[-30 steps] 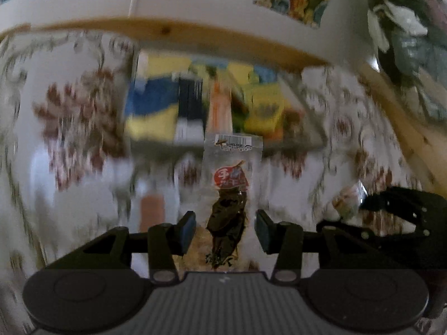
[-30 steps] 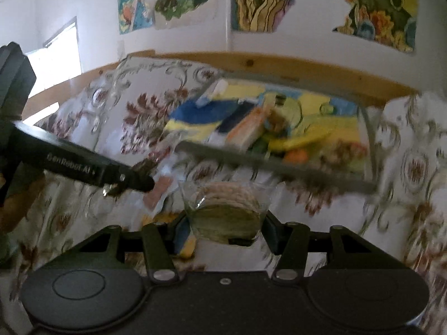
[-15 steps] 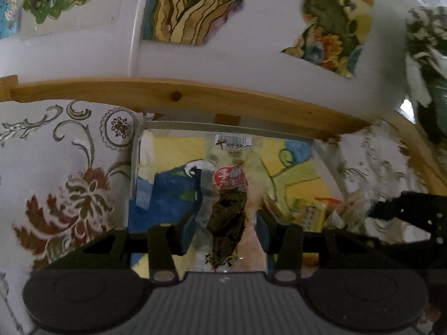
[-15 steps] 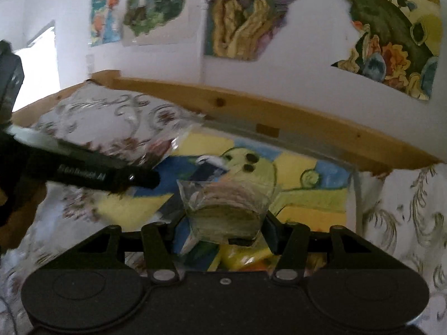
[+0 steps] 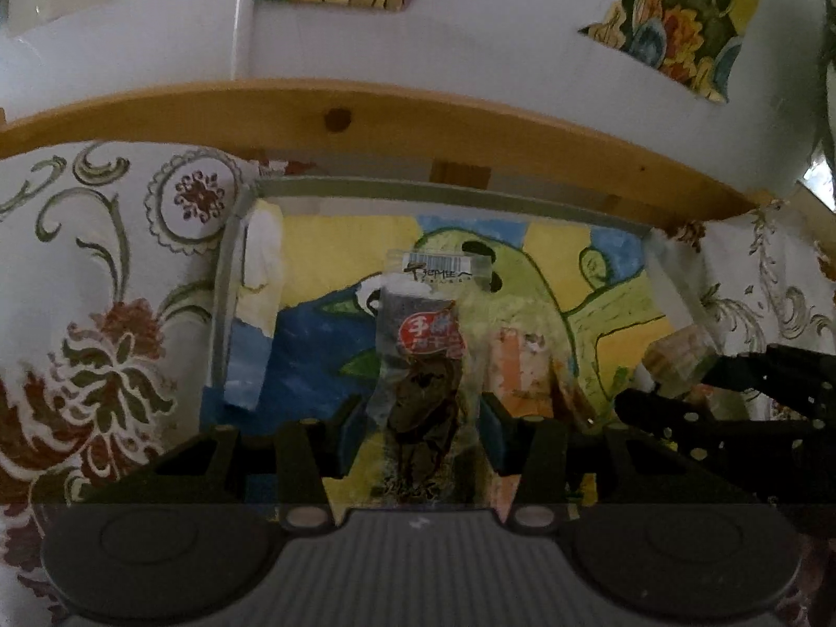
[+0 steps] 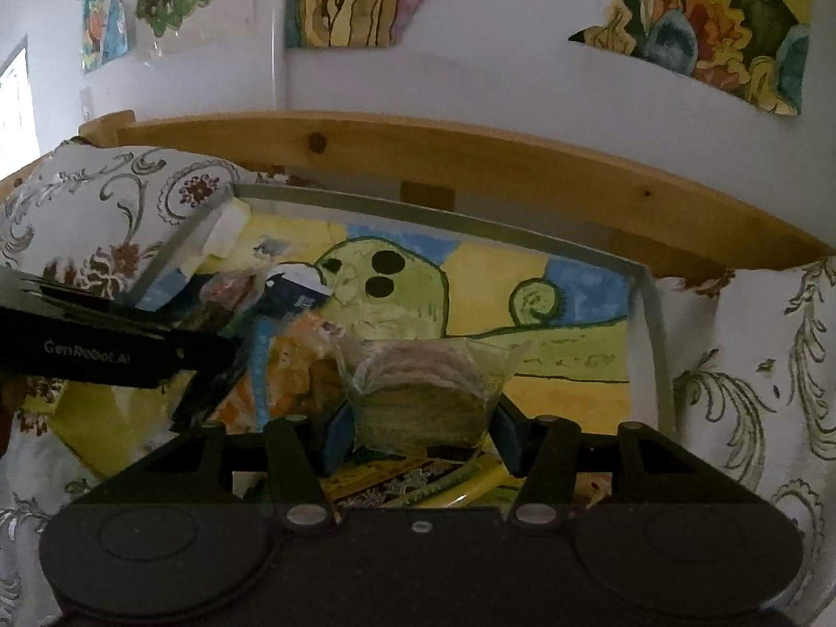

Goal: Organize snacks
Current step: 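Carry the clear packet and jerky packet over the grey tray with both tools, then open both tools to drop the two packets into the tray, then withdraw both tools from the tray back over the sausages and gold packet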

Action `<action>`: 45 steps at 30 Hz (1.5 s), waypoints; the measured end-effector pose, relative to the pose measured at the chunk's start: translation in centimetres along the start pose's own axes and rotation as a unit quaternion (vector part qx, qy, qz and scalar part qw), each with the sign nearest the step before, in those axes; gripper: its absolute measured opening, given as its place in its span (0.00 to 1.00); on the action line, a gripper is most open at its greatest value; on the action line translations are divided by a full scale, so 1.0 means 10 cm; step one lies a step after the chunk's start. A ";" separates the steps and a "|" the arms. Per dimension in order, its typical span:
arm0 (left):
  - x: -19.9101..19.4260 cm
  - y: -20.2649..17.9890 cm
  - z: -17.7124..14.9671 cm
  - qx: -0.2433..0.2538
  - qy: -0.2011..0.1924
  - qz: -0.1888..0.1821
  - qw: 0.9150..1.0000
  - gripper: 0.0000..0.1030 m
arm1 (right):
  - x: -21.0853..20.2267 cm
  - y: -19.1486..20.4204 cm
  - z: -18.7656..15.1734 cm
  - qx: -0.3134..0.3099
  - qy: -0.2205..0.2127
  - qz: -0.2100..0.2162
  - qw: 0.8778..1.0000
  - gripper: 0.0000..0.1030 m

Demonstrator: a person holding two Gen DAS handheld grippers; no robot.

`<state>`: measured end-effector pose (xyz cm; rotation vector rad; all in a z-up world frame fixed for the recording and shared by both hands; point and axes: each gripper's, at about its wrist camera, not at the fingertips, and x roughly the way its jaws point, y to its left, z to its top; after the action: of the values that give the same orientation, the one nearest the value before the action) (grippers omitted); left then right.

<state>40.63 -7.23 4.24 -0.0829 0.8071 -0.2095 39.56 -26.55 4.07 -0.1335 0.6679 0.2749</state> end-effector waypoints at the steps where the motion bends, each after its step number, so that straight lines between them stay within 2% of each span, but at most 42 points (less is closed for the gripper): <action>1: 0.02 0.00 0.00 0.000 0.003 0.000 1.000 0.48 | 0.02 0.00 0.00 0.000 0.000 0.002 1.000 0.55; 10: 0.11 -0.03 0.01 0.003 0.015 0.007 1.000 0.49 | 0.07 0.02 -0.01 0.007 -0.001 0.004 1.000 0.59; 13: 0.13 -0.02 0.02 -0.003 0.022 0.008 1.000 0.50 | 0.09 0.02 -0.01 0.009 -0.001 -0.001 1.000 0.63; 16: 0.14 -0.01 0.02 -0.008 0.028 0.010 1.000 0.52 | 0.09 0.01 -0.03 0.014 -0.003 -0.007 1.000 0.73; 18: 0.13 0.00 0.01 -0.010 0.026 0.009 1.000 0.57 | 0.07 0.00 -0.04 0.013 -0.010 -0.012 1.000 0.81; 22: 0.06 0.02 0.01 -0.022 0.014 0.008 1.000 0.72 | 0.01 -0.01 -0.04 0.014 -0.024 -0.018 0.999 0.89; 24: 0.01 0.03 0.02 -0.026 0.007 0.005 1.000 0.76 | -0.03 -0.02 -0.03 0.017 -0.033 -0.027 0.999 0.91; 30: -0.28 0.03 0.04 -0.019 -0.051 0.005 0.998 0.88 | -0.30 -0.04 -0.04 0.030 -0.080 -0.049 0.995 0.99; 34: -0.48 0.04 0.04 -0.015 -0.092 0.014 0.996 0.97 | -0.50 -0.04 -0.05 0.042 -0.112 -0.067 0.991 0.99; 40: -0.82 0.08 -0.04 -0.004 -0.147 0.048 0.988 0.99 | -0.83 0.02 -0.12 0.055 -0.140 -0.080 0.985 0.99; 45: -1.10 0.18 -0.21 -0.011 -0.175 0.061 0.983 1.00 | -1.13 0.11 -0.30 0.057 -0.160 -0.096 0.981 0.99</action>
<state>31.97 -3.06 10.30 -0.0874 0.4607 -0.0670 28.94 -28.49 8.79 -0.0422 0.3463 0.0687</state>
